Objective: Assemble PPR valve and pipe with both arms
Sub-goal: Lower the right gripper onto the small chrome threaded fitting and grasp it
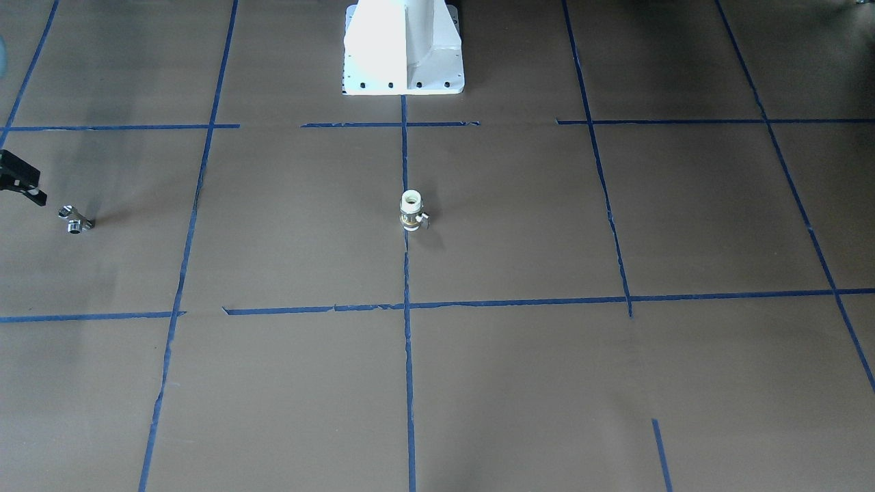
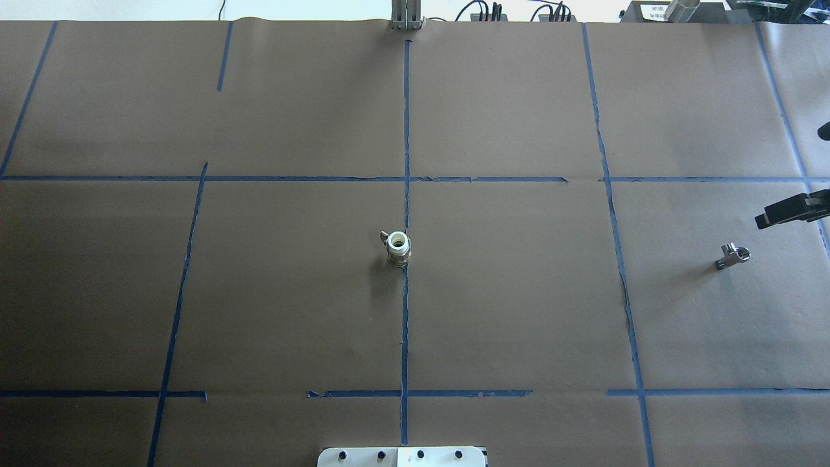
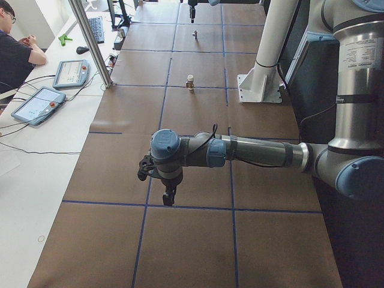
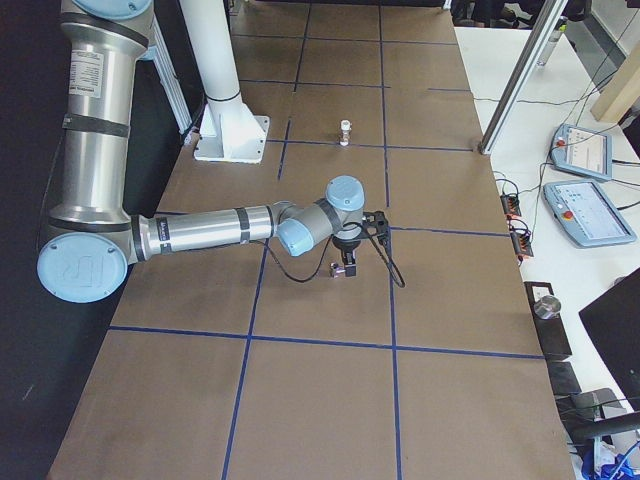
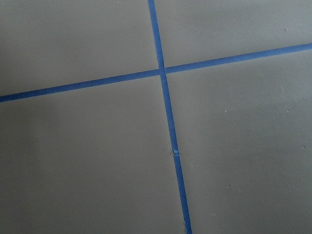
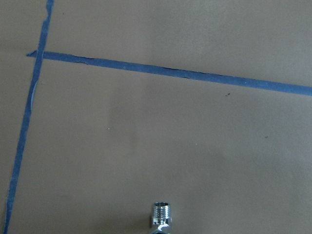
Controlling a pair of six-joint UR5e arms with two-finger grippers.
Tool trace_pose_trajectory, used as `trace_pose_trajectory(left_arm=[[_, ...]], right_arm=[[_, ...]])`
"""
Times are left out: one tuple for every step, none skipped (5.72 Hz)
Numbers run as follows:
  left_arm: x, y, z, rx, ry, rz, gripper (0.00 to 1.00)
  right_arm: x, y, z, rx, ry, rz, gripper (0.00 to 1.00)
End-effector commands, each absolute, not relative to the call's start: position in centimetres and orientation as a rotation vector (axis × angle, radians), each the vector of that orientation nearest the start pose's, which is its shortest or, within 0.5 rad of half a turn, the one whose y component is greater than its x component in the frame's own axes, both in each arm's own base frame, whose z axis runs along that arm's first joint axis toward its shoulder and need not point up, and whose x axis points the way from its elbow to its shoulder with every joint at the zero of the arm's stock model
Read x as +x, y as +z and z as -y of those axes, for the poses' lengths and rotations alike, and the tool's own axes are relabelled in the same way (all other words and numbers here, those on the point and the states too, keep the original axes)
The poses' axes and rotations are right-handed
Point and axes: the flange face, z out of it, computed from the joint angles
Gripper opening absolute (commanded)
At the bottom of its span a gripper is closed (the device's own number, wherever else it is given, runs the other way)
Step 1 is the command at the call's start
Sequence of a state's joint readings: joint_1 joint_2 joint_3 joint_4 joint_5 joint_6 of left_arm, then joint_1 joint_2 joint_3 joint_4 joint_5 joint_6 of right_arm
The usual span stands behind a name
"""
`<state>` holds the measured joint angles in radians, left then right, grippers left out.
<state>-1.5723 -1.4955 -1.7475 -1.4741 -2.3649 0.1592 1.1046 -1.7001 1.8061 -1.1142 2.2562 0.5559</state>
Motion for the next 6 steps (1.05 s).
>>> trace_pose_trajectory(left_arm=[[-6.3, 61.5, 45.8, 0.069, 0.149, -0.797, 1.00], [-6.3, 61.3, 45.9, 0.067, 0.135, -0.797, 1.00], [-6.3, 61.3, 45.9, 0.065, 0.132, -0.799, 1.00], [-6.3, 61.3, 45.9, 0.065, 0.132, -0.799, 1.00], [-6.3, 61.3, 45.9, 0.065, 0.132, -0.797, 1.00], [-6.3, 61.2, 45.9, 0.067, 0.133, -0.799, 1.00]], right_arm=[[-17.7, 55.7, 43.5, 0.146, -0.136, 0.809, 1.00], [-18.1, 56.3, 43.3, 0.136, -0.141, 0.798, 1.00], [-18.8, 57.5, 42.7, 0.110, -0.157, 0.788, 1.00], [-19.4, 57.8, 42.4, 0.101, -0.169, 0.785, 0.99], [-20.0, 58.8, 42.5, 0.091, -0.170, 0.764, 0.99], [-20.5, 59.3, 42.4, 0.086, -0.176, 0.753, 0.99]])
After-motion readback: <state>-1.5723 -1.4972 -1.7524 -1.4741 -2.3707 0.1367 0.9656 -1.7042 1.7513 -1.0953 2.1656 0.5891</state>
